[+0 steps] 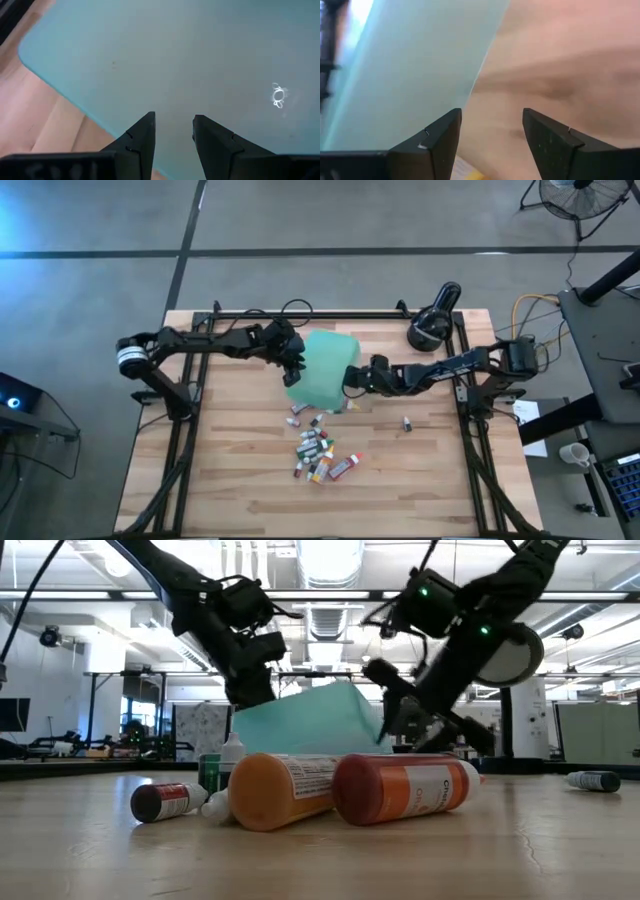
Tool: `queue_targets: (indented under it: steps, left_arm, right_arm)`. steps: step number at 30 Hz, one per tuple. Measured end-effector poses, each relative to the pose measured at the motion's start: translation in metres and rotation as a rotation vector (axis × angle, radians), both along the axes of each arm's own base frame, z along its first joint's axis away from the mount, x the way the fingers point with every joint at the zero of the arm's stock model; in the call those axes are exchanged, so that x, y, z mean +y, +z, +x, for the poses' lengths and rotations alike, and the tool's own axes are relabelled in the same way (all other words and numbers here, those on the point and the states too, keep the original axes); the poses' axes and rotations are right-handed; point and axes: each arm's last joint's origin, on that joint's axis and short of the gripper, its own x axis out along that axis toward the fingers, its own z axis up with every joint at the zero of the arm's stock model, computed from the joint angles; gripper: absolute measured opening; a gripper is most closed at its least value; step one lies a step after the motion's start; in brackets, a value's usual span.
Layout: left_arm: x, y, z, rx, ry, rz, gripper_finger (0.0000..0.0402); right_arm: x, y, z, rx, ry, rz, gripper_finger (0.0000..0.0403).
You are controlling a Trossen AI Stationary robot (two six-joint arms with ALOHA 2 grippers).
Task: Pick & Place food coloring
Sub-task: Prepare the green bin
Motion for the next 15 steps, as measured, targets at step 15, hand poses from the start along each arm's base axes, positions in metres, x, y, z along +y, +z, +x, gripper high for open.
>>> queue_targets:
  steps: [15]
  left_arm:
    - [-0.007, 0.011, -0.011, 0.016, -0.01, -0.044, 0.011]
  right_arm:
    - [-0.016, 0.091, 0.067, -0.144, 0.293, -0.353, 0.0209]
